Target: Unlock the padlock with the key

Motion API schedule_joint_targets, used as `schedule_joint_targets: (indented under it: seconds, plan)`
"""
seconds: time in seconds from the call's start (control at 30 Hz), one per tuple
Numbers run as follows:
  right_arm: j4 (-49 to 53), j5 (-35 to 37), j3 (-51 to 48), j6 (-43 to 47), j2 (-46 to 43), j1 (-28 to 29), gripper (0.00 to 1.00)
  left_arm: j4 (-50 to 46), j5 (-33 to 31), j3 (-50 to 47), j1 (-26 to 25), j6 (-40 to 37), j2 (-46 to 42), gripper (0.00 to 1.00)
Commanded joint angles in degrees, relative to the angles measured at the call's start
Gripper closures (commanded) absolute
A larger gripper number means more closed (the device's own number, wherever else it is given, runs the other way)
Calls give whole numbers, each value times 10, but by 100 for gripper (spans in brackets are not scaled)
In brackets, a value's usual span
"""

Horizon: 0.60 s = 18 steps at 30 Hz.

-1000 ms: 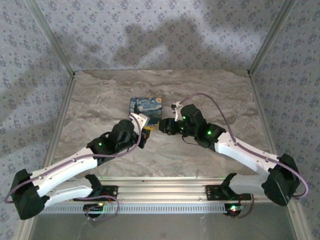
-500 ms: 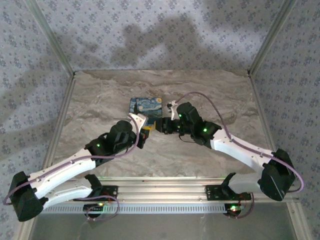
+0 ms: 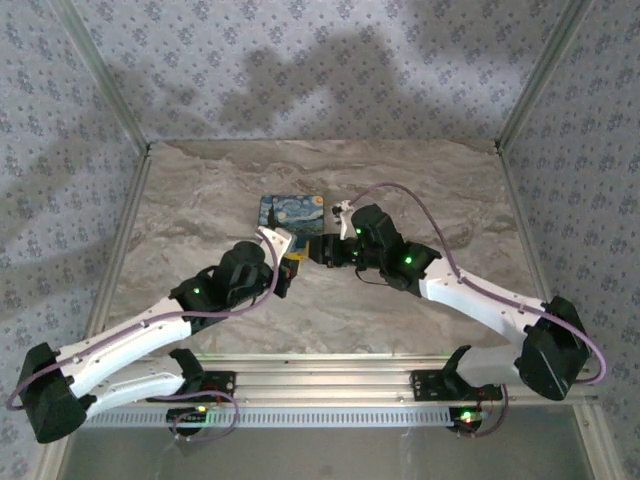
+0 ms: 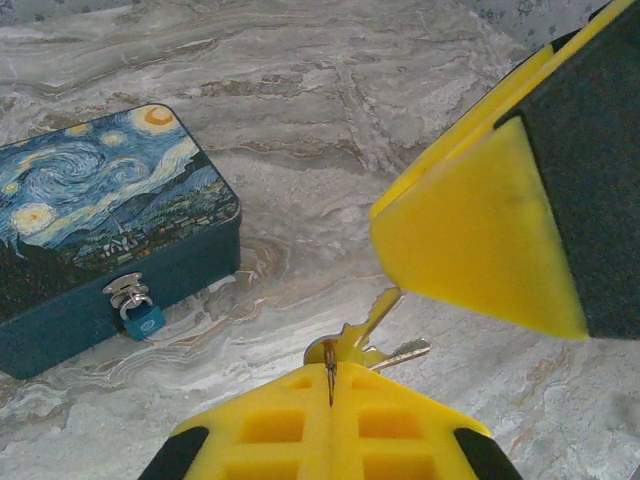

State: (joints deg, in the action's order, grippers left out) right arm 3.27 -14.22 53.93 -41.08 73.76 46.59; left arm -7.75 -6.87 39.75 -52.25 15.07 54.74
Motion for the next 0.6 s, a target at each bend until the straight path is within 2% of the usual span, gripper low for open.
schedule_joint_targets:
  seconds: [0.0,0.2,0.43,0.57]
  plan:
    - [5,16,-14,-32,-26,-18,70,11,3,-3,-3,6,-12,100]
    - [-39,-8,-41,-43,-50,-26,66,9,3,-5,-4,8,-12,100]
    - [-48,-47,-18,-16,-17,-5,59,12,4,-2,-3,11,-10,100]
    - [-39,-49,-6,-6,2,3,59,10,5,-1,-3,12,-13,100]
